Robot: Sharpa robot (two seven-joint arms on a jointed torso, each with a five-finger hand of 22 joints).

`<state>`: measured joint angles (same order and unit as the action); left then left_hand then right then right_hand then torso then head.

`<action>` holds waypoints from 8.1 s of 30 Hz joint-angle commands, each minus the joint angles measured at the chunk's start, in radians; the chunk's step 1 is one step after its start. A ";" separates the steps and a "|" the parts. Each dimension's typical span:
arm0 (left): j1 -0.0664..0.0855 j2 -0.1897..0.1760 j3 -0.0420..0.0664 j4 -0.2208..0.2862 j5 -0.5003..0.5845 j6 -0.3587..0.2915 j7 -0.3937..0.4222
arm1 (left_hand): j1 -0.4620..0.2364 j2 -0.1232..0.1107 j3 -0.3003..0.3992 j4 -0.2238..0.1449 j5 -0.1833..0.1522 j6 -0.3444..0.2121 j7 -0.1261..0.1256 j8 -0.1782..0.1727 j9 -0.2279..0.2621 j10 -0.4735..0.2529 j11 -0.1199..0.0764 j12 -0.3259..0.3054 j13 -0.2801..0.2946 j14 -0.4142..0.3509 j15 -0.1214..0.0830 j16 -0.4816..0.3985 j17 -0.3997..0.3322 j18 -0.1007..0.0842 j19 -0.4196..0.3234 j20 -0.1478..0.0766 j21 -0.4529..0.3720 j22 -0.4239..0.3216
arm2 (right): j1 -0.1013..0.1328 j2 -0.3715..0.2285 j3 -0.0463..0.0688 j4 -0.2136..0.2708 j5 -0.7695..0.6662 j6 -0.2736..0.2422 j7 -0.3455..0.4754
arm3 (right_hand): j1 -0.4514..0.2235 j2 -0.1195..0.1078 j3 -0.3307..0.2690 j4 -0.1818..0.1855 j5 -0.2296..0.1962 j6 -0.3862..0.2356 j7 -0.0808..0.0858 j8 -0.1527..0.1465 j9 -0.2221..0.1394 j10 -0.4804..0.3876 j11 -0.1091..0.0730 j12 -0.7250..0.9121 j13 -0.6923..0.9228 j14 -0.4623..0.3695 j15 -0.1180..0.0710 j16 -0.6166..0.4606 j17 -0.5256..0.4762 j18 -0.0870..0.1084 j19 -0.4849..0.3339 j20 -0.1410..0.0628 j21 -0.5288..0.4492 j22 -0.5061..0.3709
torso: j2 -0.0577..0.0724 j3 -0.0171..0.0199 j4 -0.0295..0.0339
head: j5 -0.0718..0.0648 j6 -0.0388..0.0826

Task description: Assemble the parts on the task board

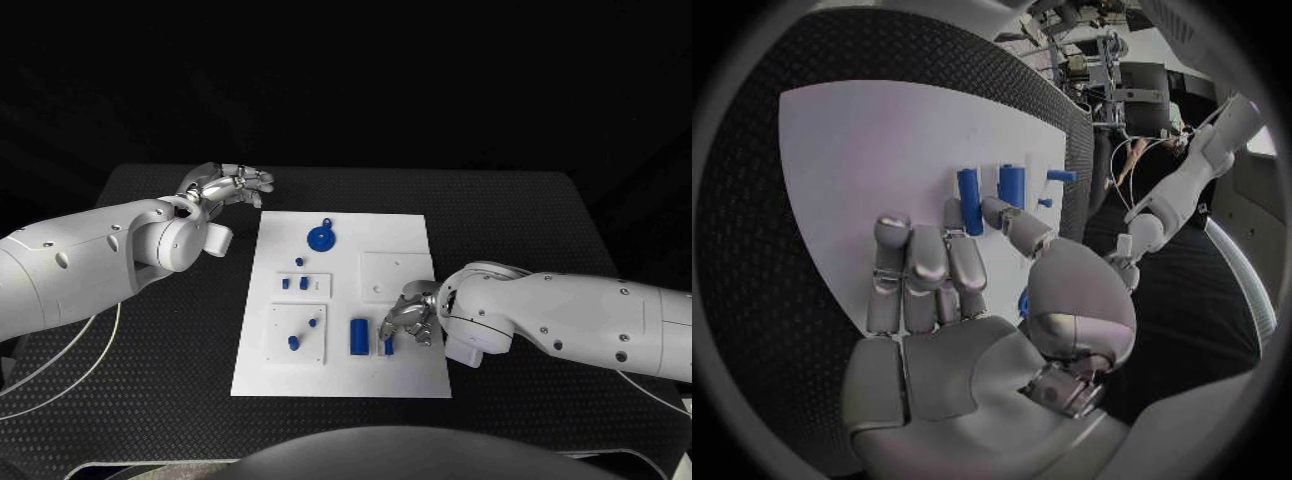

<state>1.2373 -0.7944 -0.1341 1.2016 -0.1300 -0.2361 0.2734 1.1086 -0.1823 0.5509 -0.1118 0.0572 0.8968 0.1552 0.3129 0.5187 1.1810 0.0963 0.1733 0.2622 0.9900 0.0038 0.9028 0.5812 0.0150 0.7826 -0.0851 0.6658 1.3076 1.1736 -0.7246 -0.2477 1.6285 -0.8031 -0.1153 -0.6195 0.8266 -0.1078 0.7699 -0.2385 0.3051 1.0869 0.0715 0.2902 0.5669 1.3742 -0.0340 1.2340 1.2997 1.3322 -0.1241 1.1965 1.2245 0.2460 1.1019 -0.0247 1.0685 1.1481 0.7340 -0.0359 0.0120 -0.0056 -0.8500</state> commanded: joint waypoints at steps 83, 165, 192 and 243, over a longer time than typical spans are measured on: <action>0.001 -0.002 0.000 0.000 -0.007 0.012 0.001 | -0.004 0.003 -0.001 0.003 -0.005 0.001 -0.003 0.007 -0.002 -0.002 0.003 0.005 0.000 -0.001 -0.002 -0.004 0.002 0.008 -0.004 -0.011 -0.003 0.022 | 0.004 -0.106 0.000 0.047 -0.324 -0.101 0.342 | -0.004 -0.065 -0.284 -0.052 -0.080 -0.097 0.030 -0.031 -0.007 -0.089 0.023 -0.067 -0.024 -0.063 0.008 -0.030 -0.016 0.016 -0.042 -0.019 -0.013 -0.014 | 0.000 0.0006 -0.0008 | 0.008 0.005; 0.001 -0.005 0.000 0.000 -0.011 0.015 -0.011 | -0.006 0.006 -0.001 0.006 -0.004 -0.001 -0.002 0.006 -0.002 -0.004 0.003 0.005 0.000 -0.001 -0.001 -0.005 0.002 0.008 -0.004 -0.011 -0.003 0.022 | -0.090 -0.033 0.000 -0.010 -0.645 -0.160 0.405 | 0.223 -0.083 0.033 0.034 -0.255 0.032 -0.005 0.029 -0.032 -0.027 -0.009 -0.021 -0.019 -0.023 -0.013 -0.010 -0.013 0.016 -0.010 -0.009 0.009 -0.012 | 0.000 0.0003 -0.0001 | 0.007 -0.006; 0.001 -0.004 0.000 -0.003 -0.011 0.013 -0.012 | -0.006 0.006 0.000 0.006 -0.004 -0.002 -0.002 0.006 -0.003 -0.004 0.003 0.005 0.000 -0.002 -0.001 -0.005 0.003 0.008 -0.005 -0.011 -0.004 0.022 | -0.085 -0.077 0.004 0.027 -0.586 -0.247 0.474 | 0.185 -0.108 -0.027 0.040 -0.094 0.020 -0.003 0.026 -0.045 -0.042 -0.007 -0.062 -0.054 -0.021 -0.014 -0.013 -0.020 0.016 -0.008 -0.011 0.007 -0.015 | 0.000 0.0001 -0.0005 | 0.018 0.000; 0.001 -0.003 0.000 -0.004 -0.015 0.016 -0.017 | -0.008 0.004 -0.001 0.008 -0.005 -0.006 0.000 0.004 -0.004 -0.006 0.004 0.005 -0.001 -0.002 -0.001 -0.006 0.003 0.008 -0.005 -0.011 -0.003 0.021 | -0.093 -0.040 0.003 -0.016 -0.688 -0.142 0.463 | 0.238 -0.061 0.043 0.008 -0.255 0.041 -0.009 0.043 -0.049 -0.010 -0.013 -0.026 -0.029 -0.008 -0.014 0.003 -0.009 0.016 -0.005 -0.012 0.009 -0.017 | 0.000 0.0006 -0.0007 | 0.016 -0.008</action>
<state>1.2372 -0.7999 -0.1345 1.1968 -0.1397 -0.2343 0.2508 1.1086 -0.1823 0.5482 -0.1091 0.0572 0.8968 0.1552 0.3128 0.5157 1.1773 0.0998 0.1733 0.2622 0.9900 0.0038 0.9028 0.5833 0.0151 0.7826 -0.0852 0.6658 1.3078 1.0867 -0.7617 -0.2411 1.6192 -1.4670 -0.2794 -0.1604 1.0610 -0.1736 0.8074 -0.2291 0.0543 1.1136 0.0535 0.3282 0.5195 1.3570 -0.0450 1.2042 1.2709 1.3169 -0.1378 1.1948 1.2148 0.2542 1.0914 -0.0356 1.0744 1.1307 0.7341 -0.0353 0.0117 0.0109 -0.8575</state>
